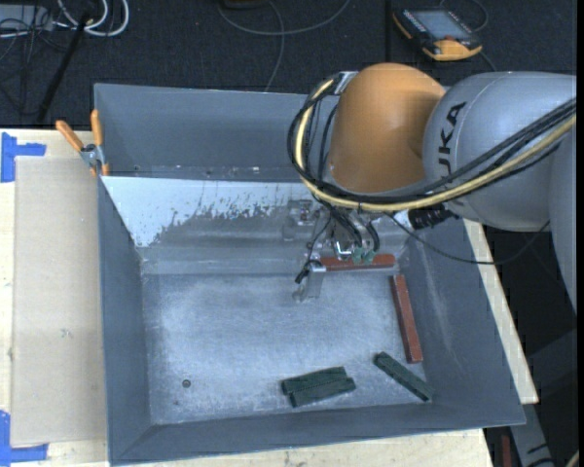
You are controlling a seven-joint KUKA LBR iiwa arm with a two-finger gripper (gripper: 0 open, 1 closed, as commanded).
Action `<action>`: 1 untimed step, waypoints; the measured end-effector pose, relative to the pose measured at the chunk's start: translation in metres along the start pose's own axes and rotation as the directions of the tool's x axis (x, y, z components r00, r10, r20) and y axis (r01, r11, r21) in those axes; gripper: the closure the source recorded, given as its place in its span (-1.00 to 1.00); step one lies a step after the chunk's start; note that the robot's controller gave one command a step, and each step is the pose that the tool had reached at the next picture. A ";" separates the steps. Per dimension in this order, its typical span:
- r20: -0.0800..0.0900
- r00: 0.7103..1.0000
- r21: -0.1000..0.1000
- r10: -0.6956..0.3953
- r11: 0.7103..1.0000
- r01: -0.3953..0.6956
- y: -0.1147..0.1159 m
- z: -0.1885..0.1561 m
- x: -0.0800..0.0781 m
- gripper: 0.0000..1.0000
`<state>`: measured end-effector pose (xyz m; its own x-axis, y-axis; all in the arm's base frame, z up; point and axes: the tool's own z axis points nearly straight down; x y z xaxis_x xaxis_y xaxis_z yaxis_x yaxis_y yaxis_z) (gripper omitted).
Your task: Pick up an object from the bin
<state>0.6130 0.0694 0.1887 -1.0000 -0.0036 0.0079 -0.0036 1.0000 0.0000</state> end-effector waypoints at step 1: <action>-0.002 0.996 0.001 -0.088 0.996 0.088 -0.033 0.039 0.068 -1.00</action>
Offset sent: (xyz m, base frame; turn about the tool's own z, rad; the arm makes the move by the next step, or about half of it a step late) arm -0.0647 -0.0321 -0.0359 -0.0896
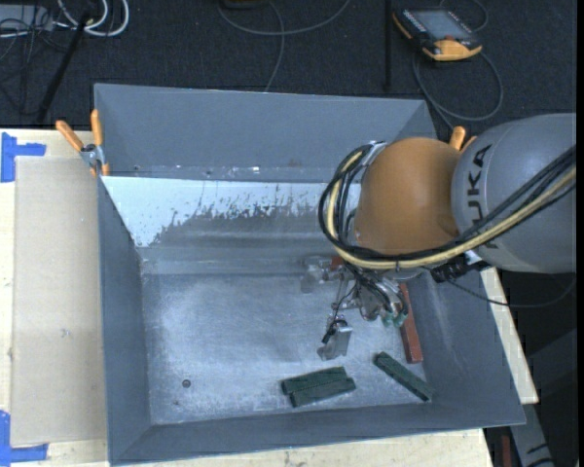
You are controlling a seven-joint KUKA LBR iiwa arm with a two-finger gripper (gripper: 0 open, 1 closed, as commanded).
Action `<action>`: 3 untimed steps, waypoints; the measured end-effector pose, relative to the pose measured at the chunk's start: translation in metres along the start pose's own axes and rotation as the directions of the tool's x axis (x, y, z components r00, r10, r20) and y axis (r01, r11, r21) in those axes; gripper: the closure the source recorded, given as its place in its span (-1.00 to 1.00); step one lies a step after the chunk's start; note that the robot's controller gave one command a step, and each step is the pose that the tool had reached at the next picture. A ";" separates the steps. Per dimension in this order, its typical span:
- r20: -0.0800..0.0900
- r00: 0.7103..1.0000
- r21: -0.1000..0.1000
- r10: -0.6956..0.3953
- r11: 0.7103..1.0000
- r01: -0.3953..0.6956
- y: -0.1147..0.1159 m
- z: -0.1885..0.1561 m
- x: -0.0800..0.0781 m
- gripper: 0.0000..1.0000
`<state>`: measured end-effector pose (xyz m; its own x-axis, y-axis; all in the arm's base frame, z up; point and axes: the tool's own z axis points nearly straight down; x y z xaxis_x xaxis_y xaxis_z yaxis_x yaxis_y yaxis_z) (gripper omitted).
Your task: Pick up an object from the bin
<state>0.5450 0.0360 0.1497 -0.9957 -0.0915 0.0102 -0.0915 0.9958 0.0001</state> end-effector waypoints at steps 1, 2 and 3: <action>0.014 0.990 0.002 -0.139 0.990 0.139 -0.014 0.077 0.074 -1.00; 0.016 0.990 0.002 -0.137 0.991 0.137 -0.014 0.076 0.073 1.00; 0.018 0.990 0.004 -0.140 0.990 0.140 -0.026 -0.090 0.060 1.00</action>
Offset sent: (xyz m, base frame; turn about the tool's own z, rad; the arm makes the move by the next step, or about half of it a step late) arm -0.0744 -0.0209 -0.0758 -0.1420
